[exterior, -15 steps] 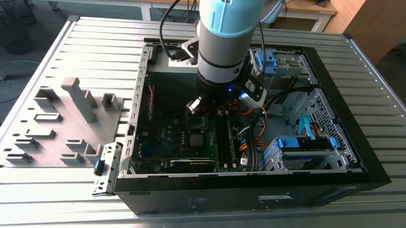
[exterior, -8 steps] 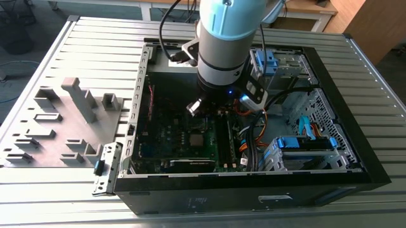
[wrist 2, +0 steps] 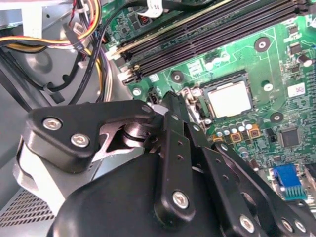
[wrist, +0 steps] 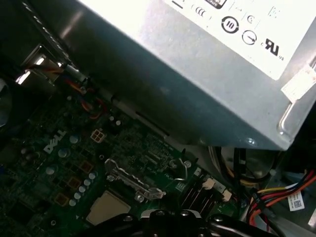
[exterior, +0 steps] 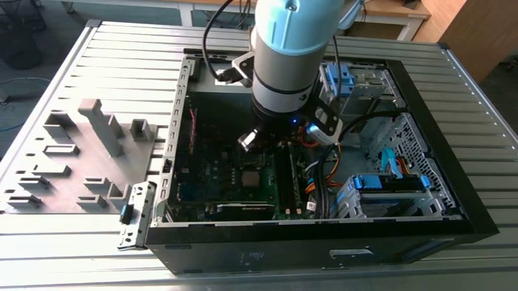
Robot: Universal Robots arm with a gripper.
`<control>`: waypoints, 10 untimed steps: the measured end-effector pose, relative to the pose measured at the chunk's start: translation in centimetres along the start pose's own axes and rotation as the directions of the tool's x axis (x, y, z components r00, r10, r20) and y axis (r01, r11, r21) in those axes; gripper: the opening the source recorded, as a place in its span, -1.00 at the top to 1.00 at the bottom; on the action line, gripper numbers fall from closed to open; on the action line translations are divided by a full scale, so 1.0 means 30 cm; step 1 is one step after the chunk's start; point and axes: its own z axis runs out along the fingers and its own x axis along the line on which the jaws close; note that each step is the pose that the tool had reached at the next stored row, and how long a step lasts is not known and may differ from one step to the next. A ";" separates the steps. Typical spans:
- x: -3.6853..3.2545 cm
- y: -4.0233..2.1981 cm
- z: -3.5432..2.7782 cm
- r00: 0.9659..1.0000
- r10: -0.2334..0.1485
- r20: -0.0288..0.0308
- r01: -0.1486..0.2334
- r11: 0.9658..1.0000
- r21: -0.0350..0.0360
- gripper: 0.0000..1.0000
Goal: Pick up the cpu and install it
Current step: 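Close the cpu cover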
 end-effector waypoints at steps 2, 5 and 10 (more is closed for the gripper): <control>0.002 -0.003 -0.001 1.000 0.000 0.000 0.000 1.000 -0.001 0.79; 0.004 -0.006 -0.001 1.000 -0.003 0.001 0.003 1.000 -0.003 0.79; 0.003 -0.006 -0.001 1.000 -0.009 0.001 0.009 1.000 -0.004 0.79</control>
